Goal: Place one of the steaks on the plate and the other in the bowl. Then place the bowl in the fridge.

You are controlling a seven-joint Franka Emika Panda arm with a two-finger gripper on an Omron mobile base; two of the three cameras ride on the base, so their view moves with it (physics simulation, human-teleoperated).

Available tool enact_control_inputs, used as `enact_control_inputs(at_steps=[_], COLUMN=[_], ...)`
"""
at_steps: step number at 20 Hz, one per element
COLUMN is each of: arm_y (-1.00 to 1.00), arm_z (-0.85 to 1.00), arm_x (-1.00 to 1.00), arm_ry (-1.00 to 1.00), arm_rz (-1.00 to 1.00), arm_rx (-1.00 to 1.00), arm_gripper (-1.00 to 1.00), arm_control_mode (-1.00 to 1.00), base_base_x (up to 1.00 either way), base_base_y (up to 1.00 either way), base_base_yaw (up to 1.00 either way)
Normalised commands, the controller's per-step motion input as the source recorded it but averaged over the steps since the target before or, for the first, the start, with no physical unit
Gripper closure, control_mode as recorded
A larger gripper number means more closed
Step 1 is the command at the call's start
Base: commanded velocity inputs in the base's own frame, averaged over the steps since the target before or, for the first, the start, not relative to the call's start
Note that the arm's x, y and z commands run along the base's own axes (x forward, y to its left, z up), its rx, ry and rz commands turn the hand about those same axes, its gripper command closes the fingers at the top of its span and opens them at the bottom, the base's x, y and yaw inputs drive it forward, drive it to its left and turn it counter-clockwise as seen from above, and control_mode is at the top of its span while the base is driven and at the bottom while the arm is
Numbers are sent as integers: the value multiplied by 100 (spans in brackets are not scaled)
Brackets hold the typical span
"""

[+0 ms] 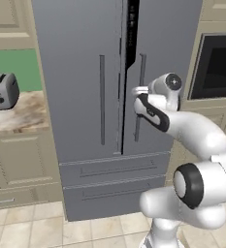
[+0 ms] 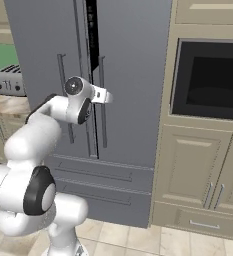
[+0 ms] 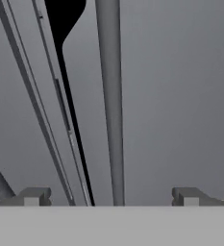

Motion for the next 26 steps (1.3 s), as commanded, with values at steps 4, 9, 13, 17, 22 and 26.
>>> enact_control_inputs(at_steps=[4, 9, 13, 17, 22, 26], arm_y=[0, 0, 0, -6, -12, -44], arm_z=[-15, -21, -25, -19, -15, -14], arm_x=[77, 78, 75, 76, 77, 67], arm_ry=[0, 0, 0, 0, 1, 8], arm_rz=[0, 0, 0, 0, 0, 0], arm_rx=[0, 0, 0, 0, 0, 2], arm_gripper=[-100, -100, -100, -100, -100, 100], arm_control_mode=[-100, -100, -100, -100, -100, -100], base_base_x=[0, 0, 0, 0, 0, 0], base_base_y=[0, 0, 0, 0, 0, 0], base_base_yaw=[0, 0, 0, 0, 0, 0])
